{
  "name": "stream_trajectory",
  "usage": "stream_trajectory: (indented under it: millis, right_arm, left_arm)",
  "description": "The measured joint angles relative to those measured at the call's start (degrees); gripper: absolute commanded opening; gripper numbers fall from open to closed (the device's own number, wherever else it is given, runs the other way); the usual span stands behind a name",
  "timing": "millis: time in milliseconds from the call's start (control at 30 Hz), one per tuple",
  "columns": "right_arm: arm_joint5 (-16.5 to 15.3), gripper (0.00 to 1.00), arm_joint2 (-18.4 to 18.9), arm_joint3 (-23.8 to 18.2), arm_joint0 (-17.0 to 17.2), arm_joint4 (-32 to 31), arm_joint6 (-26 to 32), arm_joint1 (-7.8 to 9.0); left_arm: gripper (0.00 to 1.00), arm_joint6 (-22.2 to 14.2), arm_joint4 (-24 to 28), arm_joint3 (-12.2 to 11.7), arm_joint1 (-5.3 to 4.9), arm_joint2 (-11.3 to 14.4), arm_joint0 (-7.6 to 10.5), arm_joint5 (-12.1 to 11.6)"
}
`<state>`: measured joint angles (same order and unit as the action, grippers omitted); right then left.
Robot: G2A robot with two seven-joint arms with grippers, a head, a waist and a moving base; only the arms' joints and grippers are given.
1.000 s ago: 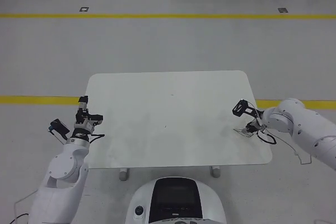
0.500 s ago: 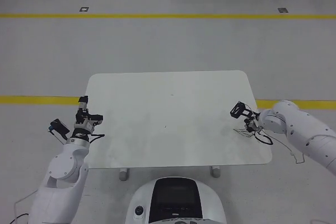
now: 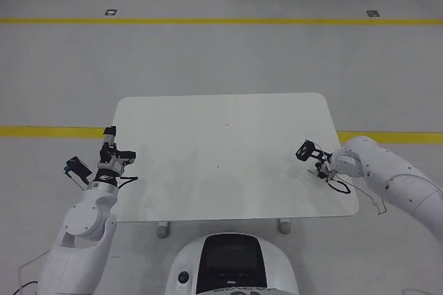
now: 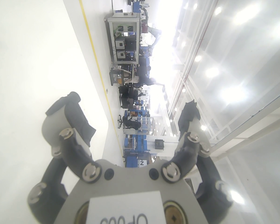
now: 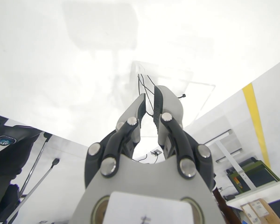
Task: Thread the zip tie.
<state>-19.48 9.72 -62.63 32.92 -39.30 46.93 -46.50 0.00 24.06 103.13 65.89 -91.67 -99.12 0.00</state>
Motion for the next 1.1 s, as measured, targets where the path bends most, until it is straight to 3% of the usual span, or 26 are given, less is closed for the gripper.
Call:
stream_trajectory:
  millis: [800,1100]
  right_arm:
    - [0.00,0.19,0.02,7.73,0.19,-1.91,-1.45,-4.74]
    - [0.00,0.21,0.02,9.52,0.40,-2.32,-1.75,-5.64]
  left_arm:
    - [1.00,0.00,0.00,0.00,0.00,0.00,0.00,0.00]
    - [1.00,0.00,0.00,0.00,0.00,0.00,0.00,0.00]
